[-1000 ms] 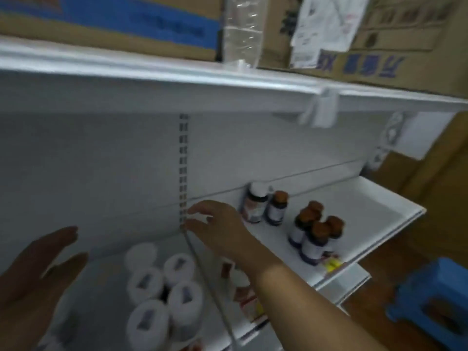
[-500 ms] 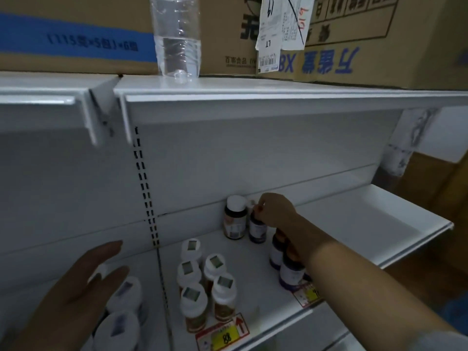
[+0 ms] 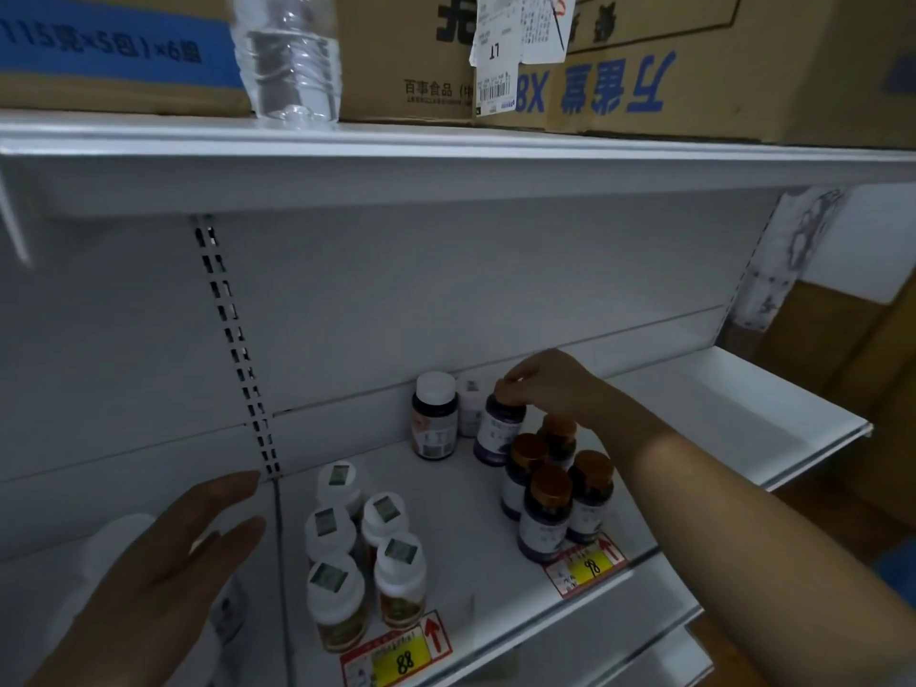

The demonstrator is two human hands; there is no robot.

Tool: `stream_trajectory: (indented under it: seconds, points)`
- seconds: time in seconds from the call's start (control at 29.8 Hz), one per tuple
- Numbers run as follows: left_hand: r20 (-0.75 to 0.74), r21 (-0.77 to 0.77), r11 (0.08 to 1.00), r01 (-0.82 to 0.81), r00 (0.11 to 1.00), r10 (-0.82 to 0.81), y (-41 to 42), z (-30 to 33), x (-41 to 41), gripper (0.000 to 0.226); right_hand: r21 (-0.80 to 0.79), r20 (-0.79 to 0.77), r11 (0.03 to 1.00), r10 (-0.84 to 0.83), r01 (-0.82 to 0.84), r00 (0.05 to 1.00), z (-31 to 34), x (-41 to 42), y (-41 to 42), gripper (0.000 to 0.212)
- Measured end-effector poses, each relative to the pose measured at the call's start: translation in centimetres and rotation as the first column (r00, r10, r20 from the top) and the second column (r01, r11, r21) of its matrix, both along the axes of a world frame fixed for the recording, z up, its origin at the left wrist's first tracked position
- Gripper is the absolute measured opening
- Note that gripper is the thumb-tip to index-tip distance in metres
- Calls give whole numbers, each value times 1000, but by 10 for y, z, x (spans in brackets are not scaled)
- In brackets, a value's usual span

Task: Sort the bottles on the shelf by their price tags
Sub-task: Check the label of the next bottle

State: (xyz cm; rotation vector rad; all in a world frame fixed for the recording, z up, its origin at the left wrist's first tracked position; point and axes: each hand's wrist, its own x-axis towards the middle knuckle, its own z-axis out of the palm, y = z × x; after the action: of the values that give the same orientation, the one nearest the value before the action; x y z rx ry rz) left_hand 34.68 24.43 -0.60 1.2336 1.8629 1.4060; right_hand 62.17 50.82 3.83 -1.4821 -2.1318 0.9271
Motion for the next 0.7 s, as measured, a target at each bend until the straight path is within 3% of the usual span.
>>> stream_trajectory:
  seconds: [0.1,0.23,0.4,0.5,0.57,0.7]
  points:
    - [1,-12,1000,4,1000,-4,2,2,3,34,11,129,996,92,-94,987,-5,1,1,26]
    - [16,-43,999,4,1000,-4,5,3,7,32,42,306,988,128,-148,943,-16,-4,1,37]
    - [85,-36,999,-22,996,25,8,8,14,36,-1,413,979,184,-202,892,-15,-10,1,53]
    - [91,-26,998,-49,995,51,5,15,18,37,151,309,971,132,-185,942,-9,-36,4,66]
    - [49,-23,999,-42,998,44,2,20,19,34,172,227,968,141,-182,964,-9,-62,6,72]
    - [21,-43,997,-57,998,58,-8,31,20,32,213,345,956,118,-200,931,-27,-98,5,61]
